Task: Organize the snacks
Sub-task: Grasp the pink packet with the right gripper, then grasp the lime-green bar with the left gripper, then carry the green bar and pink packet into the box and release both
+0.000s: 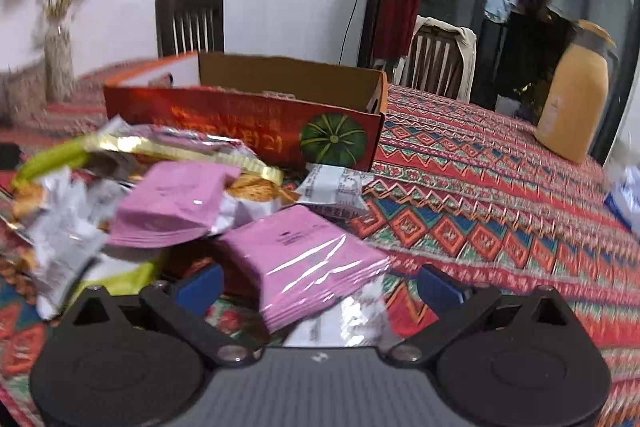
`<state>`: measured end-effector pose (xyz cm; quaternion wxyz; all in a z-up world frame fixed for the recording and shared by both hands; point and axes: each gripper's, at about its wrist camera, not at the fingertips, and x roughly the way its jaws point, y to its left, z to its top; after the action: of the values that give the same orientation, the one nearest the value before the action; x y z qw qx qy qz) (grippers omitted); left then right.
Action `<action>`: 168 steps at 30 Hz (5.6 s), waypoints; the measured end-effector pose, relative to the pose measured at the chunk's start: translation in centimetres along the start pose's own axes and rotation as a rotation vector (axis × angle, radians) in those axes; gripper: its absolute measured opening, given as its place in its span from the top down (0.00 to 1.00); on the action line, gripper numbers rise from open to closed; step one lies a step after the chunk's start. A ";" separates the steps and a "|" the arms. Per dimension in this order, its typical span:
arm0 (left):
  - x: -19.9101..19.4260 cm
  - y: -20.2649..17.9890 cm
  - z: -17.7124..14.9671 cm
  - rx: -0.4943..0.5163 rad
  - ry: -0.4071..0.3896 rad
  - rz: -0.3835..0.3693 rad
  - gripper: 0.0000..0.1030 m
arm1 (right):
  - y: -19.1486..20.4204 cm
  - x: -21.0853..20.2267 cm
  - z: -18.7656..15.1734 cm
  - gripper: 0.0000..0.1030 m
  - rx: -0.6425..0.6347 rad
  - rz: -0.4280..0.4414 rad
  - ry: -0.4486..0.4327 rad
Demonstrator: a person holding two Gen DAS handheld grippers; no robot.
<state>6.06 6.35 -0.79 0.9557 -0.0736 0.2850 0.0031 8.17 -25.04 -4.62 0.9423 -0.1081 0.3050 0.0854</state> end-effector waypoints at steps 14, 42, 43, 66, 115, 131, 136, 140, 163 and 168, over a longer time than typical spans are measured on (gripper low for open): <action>0.4 0.3 0.0 -0.013 0.013 0.004 0.00 | -0.6 4.5 2.5 0.00 -0.032 0.155 0.099; 2.6 1.3 1.7 0.020 0.059 0.032 0.00 | -3.0 -1.8 0.3 0.41 0.236 0.106 -0.186; 3.0 1.4 1.9 0.035 0.067 0.039 0.00 | -3.1 -1.6 0.2 0.41 0.241 0.096 -0.187; 13.2 4.3 3.7 0.128 0.234 0.085 0.00 | -3.6 0.8 -0.7 0.41 0.296 0.060 -0.153; 1.3 -0.8 5.7 0.142 -0.097 0.039 0.67 | -3.3 -2.7 1.6 0.41 0.281 0.099 -0.274; 3.1 -4.4 10.8 0.127 -0.176 -0.028 0.67 | -3.0 -1.7 8.7 0.41 0.262 0.111 -0.357; 5.0 -5.1 12.1 0.103 -0.172 -0.035 0.67 | -2.5 0.1 11.2 0.41 0.251 0.112 -0.358; 6.9 -5.5 13.4 0.084 -0.169 -0.036 0.67 | -2.1 1.9 13.1 0.41 0.240 0.112 -0.355; 18.1 -5.1 14.6 0.016 -0.068 0.030 0.67 | -1.1 11.4 14.7 0.41 0.213 0.107 -0.235; 18.1 -5.3 14.1 0.014 -0.063 0.033 0.66 | -1.0 11.5 14.5 0.40 0.212 0.107 -0.226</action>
<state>29.12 2.49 1.71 0.9645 -0.0620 0.2559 0.0191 25.71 -21.19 0.17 0.9708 0.0187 0.2098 0.1145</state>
